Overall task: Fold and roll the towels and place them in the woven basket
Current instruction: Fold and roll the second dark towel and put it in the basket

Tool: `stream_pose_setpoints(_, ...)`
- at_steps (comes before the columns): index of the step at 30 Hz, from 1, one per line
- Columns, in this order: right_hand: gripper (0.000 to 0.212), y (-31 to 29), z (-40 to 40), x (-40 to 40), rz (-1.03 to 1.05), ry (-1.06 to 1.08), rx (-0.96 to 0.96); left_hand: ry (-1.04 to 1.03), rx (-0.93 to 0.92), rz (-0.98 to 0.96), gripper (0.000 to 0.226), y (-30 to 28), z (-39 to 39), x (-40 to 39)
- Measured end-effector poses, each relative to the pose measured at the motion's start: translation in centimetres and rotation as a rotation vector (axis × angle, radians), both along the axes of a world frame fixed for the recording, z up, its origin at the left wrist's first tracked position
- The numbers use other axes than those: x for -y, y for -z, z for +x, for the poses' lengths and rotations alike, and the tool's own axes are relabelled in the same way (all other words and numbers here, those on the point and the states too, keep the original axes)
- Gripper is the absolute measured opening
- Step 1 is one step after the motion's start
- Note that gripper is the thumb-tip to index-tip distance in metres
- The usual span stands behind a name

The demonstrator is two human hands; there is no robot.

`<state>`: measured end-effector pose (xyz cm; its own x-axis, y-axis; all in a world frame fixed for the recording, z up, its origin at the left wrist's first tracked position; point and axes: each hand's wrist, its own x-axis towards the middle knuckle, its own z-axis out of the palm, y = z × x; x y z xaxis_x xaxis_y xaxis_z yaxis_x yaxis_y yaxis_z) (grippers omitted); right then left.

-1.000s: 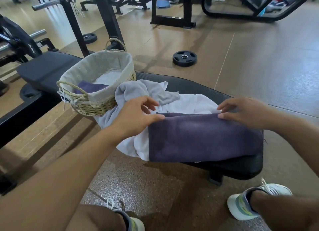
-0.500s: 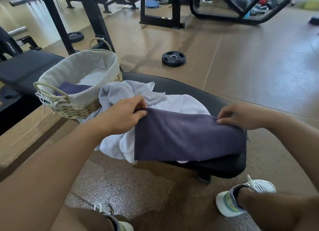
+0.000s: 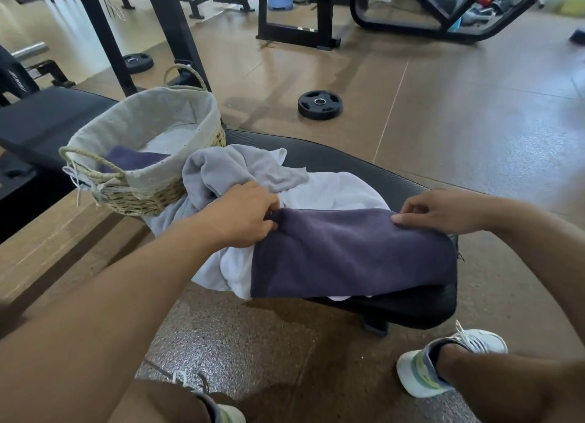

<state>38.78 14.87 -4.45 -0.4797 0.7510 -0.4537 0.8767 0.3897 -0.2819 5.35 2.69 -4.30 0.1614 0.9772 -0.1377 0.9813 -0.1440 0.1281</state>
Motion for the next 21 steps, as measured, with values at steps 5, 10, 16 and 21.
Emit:
stream_pose_setpoints(5, 0.032, 0.3, -0.7, 0.2, 0.049, -0.085, -0.010, -0.001, -0.055, -0.064, 0.027, 0.2, 0.2, 0.2)
stream_pose_setpoints(10, 0.029, 0.6, -0.3, -0.1, 0.014, -0.019, -0.173, -0.103, 0.188, -0.207, 0.024, -1.4, -1.1, 0.3)
stream_pose_setpoints(16, 0.034, -0.6, 0.7, 0.3, -0.003, 0.010, -0.331, -0.131, 0.137, -0.281, 0.022, -0.6, -0.7, 0.7)
stream_pose_setpoints(21, 0.035, -3.5, 0.8, 2.6, 0.198, 0.047, -0.411, -0.090, 0.119, -0.319, 0.020, -0.7, -0.7, 1.1)
